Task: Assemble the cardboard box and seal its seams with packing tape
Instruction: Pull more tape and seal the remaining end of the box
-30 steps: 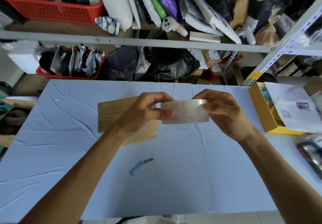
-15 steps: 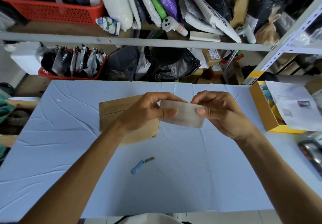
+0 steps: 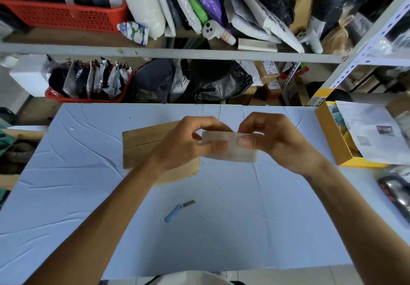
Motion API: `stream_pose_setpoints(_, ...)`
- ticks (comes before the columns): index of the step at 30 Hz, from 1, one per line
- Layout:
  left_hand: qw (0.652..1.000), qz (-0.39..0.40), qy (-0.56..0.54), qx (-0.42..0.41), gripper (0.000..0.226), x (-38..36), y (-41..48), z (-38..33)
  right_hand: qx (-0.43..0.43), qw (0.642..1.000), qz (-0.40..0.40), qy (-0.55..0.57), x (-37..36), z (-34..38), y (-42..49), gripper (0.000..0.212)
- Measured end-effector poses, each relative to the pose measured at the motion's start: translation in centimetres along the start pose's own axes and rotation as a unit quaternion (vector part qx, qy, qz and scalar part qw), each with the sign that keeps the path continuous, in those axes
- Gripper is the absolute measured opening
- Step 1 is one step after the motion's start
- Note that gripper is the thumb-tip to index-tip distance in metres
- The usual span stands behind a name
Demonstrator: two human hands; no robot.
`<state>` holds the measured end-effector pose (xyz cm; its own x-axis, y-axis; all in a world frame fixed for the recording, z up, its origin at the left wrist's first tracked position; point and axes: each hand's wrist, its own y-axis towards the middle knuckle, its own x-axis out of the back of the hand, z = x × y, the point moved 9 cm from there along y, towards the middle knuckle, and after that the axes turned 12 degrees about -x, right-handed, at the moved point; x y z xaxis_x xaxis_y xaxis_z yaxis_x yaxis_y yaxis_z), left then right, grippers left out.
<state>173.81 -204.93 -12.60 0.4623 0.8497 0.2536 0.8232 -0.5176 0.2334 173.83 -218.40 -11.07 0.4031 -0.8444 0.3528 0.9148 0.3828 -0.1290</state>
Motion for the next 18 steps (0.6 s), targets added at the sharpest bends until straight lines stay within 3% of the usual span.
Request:
stream_pose_setpoints(5,0.994,-0.103,-0.017,-0.020,0.029,2.1,-0.6,0.9,0.022,0.990,-0.018,0.141,1.1,-1.1,-0.5,0.012)
stream_pose_setpoints(10,0.970,-0.194,-0.146,0.010,0.046,1.8,-1.0,2.7,0.039,0.977,-0.027,0.210,1.5,-1.2,-0.3,0.008)
stream_pose_setpoints(18,0.950,-0.238,-0.177,0.101,0.012,1.0,-1.6,6.3,0.016,0.963,-0.047,0.264,1.6,-3.4,-0.7,0.007)
